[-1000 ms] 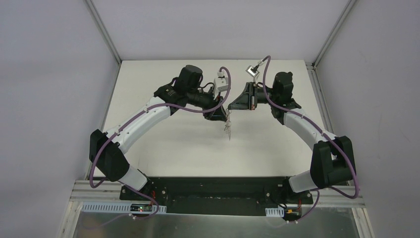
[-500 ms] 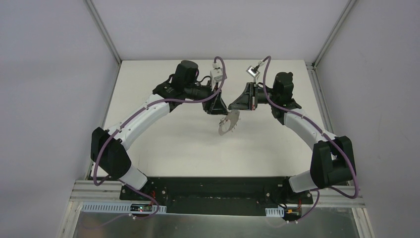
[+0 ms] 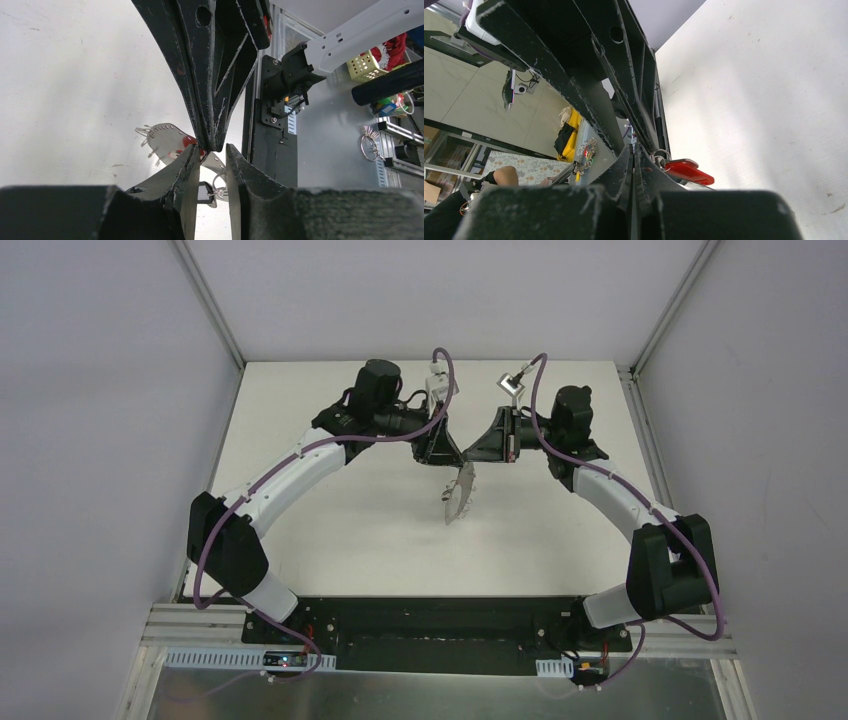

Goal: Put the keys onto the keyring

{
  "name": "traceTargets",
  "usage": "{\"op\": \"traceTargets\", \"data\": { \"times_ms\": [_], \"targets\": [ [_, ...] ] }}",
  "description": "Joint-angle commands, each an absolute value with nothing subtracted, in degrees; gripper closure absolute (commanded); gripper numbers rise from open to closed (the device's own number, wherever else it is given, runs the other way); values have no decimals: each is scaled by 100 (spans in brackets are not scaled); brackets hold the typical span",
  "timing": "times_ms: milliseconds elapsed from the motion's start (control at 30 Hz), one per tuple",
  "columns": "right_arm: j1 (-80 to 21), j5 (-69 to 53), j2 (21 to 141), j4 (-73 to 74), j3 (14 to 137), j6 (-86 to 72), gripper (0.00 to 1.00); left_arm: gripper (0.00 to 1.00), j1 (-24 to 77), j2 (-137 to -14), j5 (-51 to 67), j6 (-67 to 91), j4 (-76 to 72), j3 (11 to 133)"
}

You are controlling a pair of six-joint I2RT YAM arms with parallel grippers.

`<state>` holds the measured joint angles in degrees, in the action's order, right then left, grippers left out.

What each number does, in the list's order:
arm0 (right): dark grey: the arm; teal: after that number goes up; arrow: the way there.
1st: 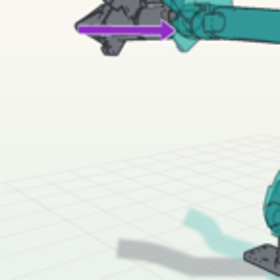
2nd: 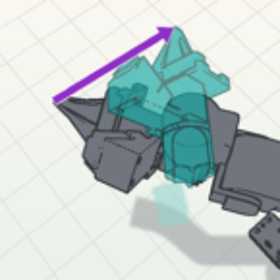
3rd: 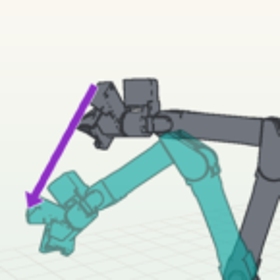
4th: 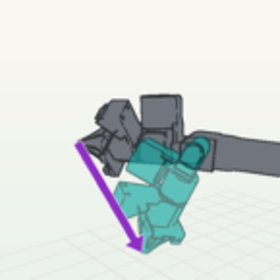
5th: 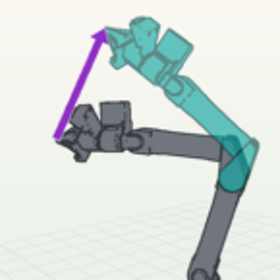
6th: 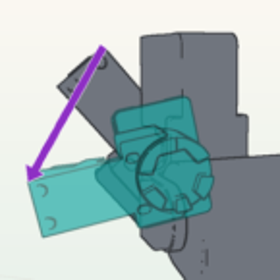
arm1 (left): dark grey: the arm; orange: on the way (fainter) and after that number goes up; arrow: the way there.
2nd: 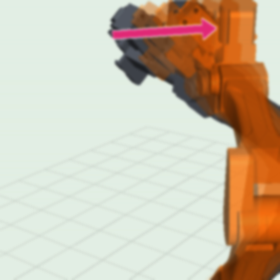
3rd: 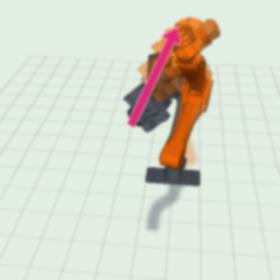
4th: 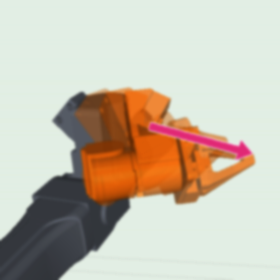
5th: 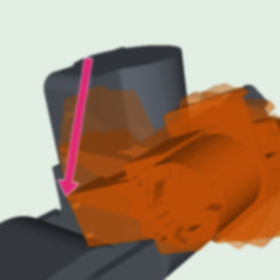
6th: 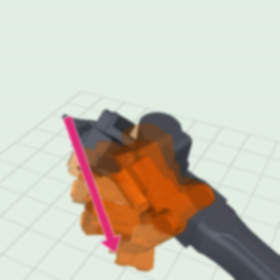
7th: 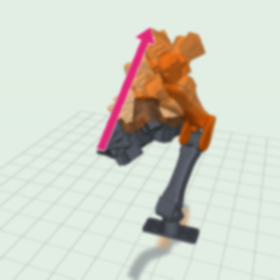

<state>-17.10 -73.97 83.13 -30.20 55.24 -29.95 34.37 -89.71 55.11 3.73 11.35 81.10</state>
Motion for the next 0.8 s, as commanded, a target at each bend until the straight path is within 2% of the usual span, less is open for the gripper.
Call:
{"op": "traceTargets", "data": {
  "times_ms": [0,100,600,767],
  "targets": [
    [-1679,-7532,8069,-3340,5545,-2941,100,77,3366,-8974,5861,608,736,8065],
    [-1673,-7532,8088,-3340,5563,-2941,100,81,3366,-8938,5944,625,713,7994],
    [-1602,-7515,8082,-3340,5581,-2953,100,81,3366,-8777,6126,823,409,7629],
    [-1580,-7506,8086,-3340,5590,-2953,100,84,3366,-8736,6190,871,302,7537]
  ]
}}
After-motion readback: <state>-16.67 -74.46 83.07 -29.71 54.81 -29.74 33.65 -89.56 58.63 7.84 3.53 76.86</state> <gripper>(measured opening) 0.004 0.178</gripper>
